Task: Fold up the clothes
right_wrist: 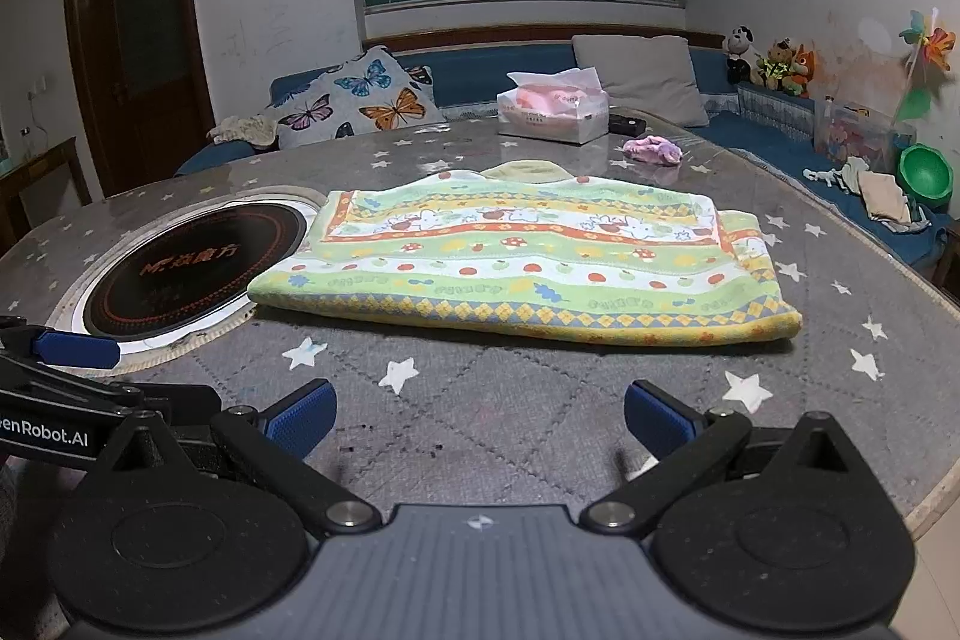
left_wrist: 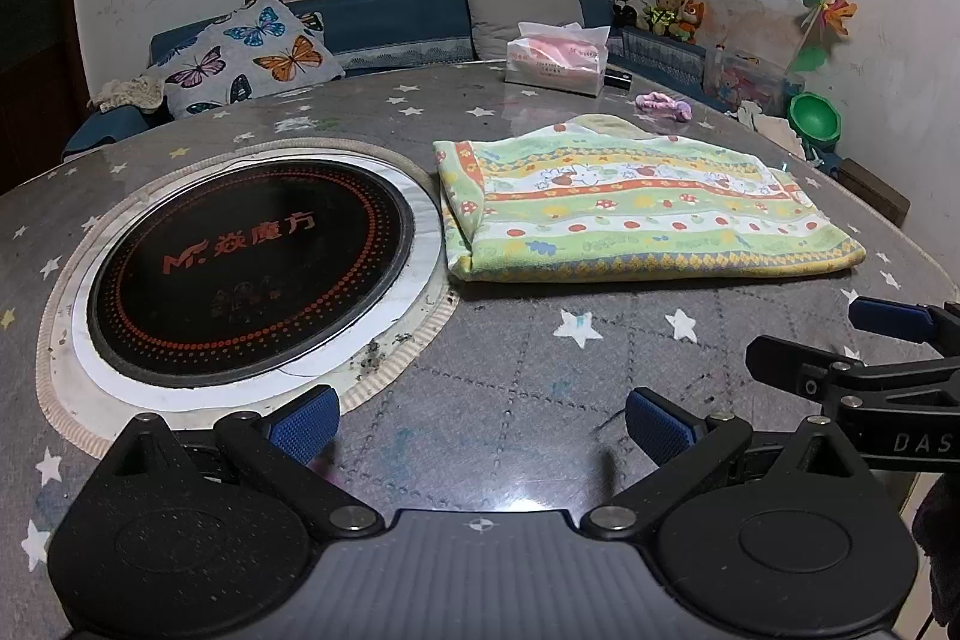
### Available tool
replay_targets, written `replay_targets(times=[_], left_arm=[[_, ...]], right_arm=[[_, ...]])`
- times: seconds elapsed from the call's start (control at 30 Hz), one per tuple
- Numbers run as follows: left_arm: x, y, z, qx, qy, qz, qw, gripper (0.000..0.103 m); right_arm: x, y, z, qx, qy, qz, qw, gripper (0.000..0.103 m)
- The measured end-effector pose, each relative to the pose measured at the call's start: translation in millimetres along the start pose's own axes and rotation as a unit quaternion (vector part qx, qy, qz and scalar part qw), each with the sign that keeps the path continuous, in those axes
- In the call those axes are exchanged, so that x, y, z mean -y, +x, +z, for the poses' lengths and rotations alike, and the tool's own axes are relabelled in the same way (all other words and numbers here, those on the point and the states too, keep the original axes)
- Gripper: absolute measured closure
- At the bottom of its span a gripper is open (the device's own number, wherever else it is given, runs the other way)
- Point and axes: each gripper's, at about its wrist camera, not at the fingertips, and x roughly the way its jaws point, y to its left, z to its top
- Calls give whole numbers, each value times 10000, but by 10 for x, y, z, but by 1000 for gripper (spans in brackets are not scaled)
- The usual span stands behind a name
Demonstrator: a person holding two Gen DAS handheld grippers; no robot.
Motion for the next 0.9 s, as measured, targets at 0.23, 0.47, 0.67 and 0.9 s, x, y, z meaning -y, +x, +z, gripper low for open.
replay_targets(times=[0.23,0.47,0.67,0.9], left_arm=[[23,24,44,-3,64,13,10000,0],[49,74,104,-10,138,26,9999,0],[64,106,170,5,176,28,9998,0],[58,164,248,6,188,49,9998,0]], right_arm=[[14,36,15,-21,12,5,10000,0],[38,87,51,-43,12,14,10000,0],[69,146,80,-76,44,17,10000,0],[92,206,105,-100,43,0,9999,0]])
